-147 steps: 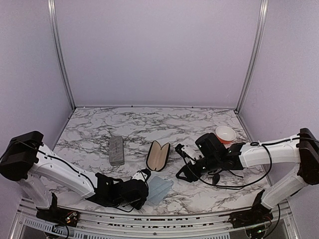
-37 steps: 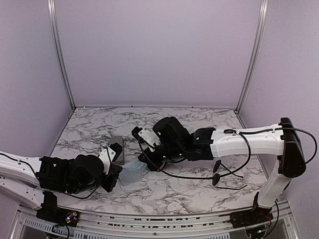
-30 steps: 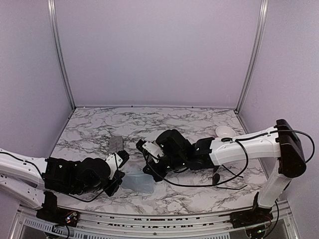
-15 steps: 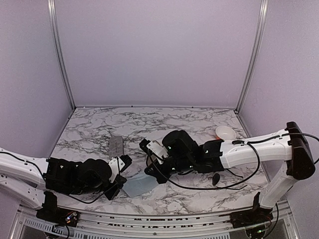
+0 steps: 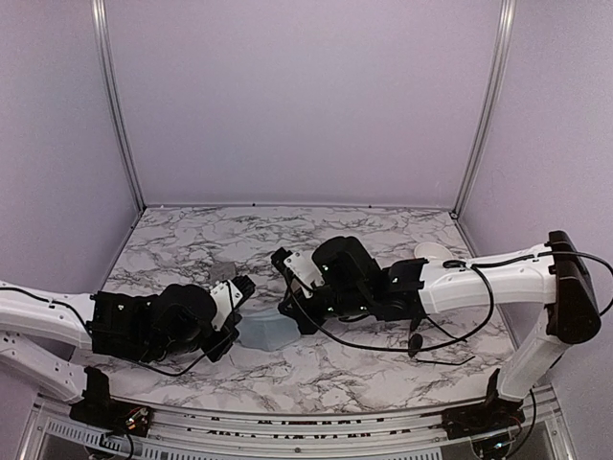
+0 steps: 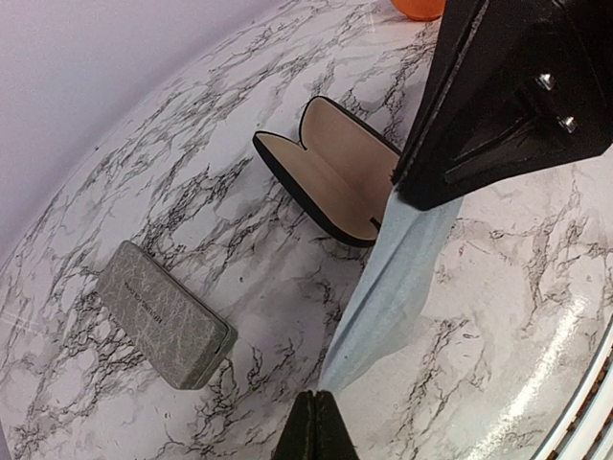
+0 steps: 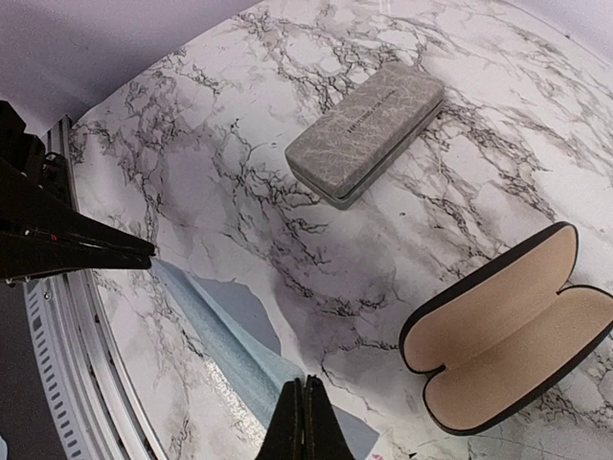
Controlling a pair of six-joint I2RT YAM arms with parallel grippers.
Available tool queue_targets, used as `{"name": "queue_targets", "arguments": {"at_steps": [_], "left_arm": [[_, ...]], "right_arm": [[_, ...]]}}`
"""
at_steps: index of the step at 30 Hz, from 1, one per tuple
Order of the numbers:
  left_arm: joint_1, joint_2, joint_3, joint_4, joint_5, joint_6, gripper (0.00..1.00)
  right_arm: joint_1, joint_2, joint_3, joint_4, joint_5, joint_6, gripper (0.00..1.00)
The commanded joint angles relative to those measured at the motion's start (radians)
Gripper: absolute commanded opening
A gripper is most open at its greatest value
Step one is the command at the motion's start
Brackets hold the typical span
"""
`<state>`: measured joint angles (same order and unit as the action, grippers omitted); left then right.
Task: Organize the sunglasses
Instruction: Fold the glasses cleaning cloth at the center of the board.
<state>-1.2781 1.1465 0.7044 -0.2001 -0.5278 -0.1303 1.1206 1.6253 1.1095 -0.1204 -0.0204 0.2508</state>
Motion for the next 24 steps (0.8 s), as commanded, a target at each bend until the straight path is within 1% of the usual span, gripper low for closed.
{"name": "queue_targets", "arguments": {"at_steps": [1,5,9,18,24], "left_arm": [[0.035,0.031,0.021,0.056,-0.034,0.093,0.0],[0.047,0.061,0.021,0.083,-0.031,0.12,0.0],[0.048,0.082,0.01,0.084,-0.002,0.105,0.0],[0.047,0.027,-0.049,0.081,0.164,0.014,0.0],[0.044,0.029,-0.069,0.07,0.225,-0.038,0.0]], "right_arm": [[-0.025,0.035,0.029,0.023,0.033,-0.033,0.0],[-0.028,0.043,0.0,0.046,0.026,-0.037,0.0],[-0.027,0.037,-0.042,0.074,0.008,-0.029,0.0],[-0.026,-0.002,-0.121,0.097,-0.056,0.005,0.0],[-0.004,-0.011,-0.14,0.084,-0.069,0.025,0.0]]}}
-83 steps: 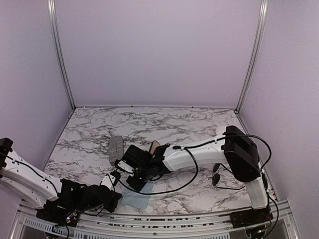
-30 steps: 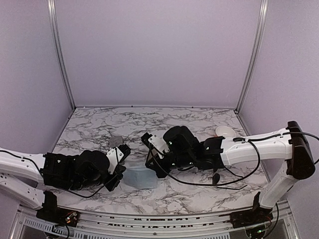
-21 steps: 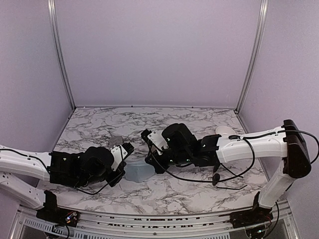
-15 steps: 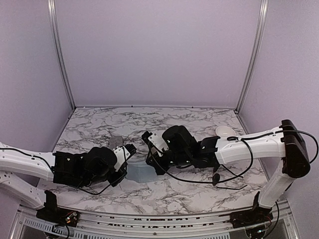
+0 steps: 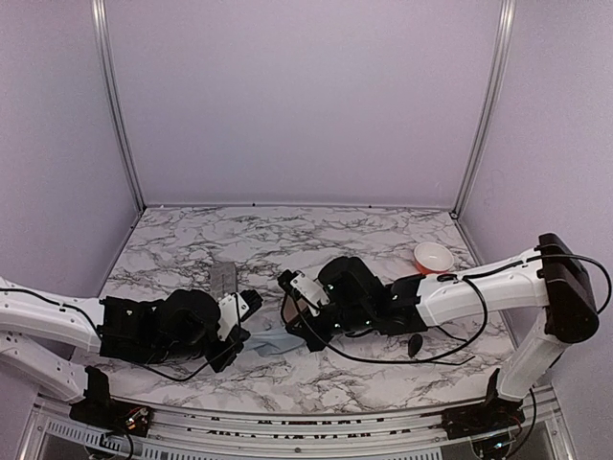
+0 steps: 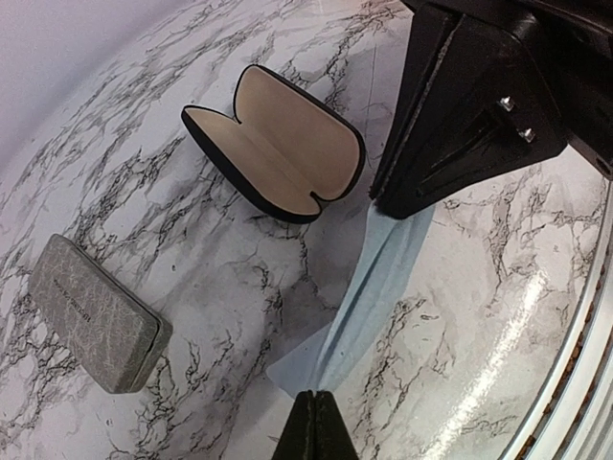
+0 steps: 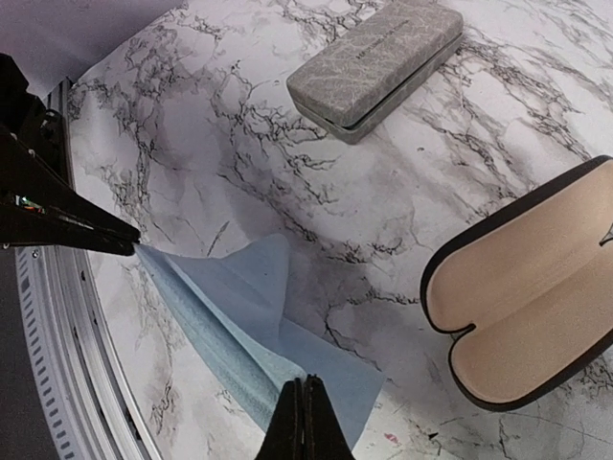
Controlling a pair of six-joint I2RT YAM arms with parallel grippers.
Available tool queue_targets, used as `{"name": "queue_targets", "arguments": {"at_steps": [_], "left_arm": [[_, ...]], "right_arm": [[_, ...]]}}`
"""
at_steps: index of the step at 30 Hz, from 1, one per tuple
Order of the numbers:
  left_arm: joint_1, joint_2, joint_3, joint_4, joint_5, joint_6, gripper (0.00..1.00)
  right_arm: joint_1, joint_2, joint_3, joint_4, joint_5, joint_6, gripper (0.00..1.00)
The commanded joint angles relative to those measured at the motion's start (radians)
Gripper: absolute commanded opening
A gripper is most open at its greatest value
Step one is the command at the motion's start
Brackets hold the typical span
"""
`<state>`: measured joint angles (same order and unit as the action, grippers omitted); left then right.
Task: Organize the sunglasses
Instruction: Fold the glasses cleaning cloth at the center of the board.
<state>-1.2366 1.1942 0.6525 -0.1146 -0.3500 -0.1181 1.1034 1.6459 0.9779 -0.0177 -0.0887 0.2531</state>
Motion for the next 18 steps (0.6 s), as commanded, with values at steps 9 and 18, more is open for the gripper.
{"name": "queue_targets", "arguments": {"at_steps": [9,18], "left_arm": [[-0.004,-0.006,-0.025,-0.025,0.094,-0.098,0.0],[-0.015,0.003,-0.03,-0.03,0.118,-0.135,0.0]], "right_arm": [[0.048,-0.041,-0.025,-0.046,0.03,0.039,0.0],[0.056,-0.047,-0.048,-0.042,0.027,0.054,0.0]]}}
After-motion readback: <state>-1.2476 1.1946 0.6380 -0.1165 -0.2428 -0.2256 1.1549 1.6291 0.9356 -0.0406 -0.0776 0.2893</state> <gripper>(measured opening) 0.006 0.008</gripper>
